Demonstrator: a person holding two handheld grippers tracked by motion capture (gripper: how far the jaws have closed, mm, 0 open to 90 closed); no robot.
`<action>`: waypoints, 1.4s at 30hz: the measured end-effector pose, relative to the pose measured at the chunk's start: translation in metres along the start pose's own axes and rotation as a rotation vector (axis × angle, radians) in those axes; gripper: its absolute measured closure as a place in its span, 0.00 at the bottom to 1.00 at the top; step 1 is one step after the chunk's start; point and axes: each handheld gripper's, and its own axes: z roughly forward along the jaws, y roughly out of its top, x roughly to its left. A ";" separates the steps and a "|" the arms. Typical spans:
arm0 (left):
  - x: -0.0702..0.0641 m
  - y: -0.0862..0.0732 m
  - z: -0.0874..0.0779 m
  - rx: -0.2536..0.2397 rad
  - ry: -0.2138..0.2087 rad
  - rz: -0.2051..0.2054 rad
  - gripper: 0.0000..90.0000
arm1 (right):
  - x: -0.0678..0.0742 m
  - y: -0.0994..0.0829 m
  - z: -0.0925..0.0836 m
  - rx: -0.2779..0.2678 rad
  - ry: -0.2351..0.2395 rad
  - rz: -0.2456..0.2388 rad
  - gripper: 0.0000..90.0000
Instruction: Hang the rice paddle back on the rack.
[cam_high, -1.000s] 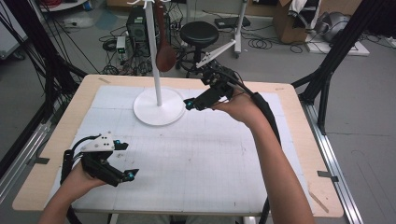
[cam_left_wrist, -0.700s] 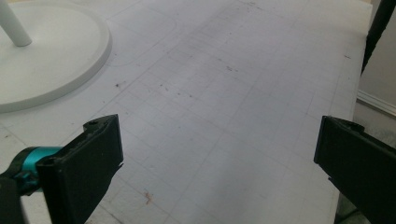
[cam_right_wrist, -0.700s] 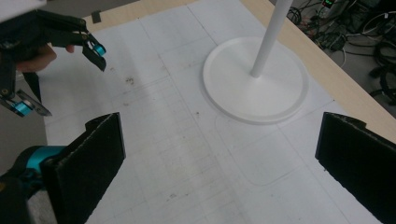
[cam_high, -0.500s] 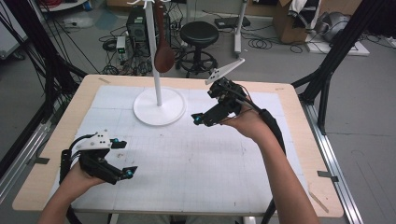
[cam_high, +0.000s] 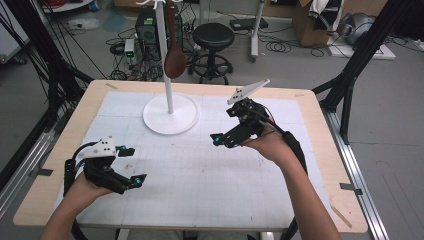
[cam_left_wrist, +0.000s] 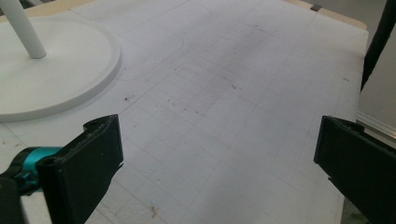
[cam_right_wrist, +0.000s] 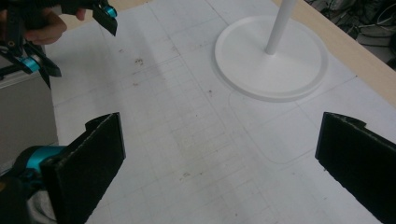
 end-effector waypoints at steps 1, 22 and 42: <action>0.000 0.000 0.000 -0.001 0.000 -0.001 0.02 | 0.000 -0.003 0.000 -0.002 0.003 0.001 0.01; -0.001 -0.001 -0.002 -0.022 0.003 0.002 0.02 | 0.009 -0.058 0.001 -0.028 0.016 0.043 0.01; -0.001 -0.001 -0.005 -0.054 0.009 -0.004 0.02 | 0.017 -0.104 -0.007 -0.064 0.000 0.069 0.01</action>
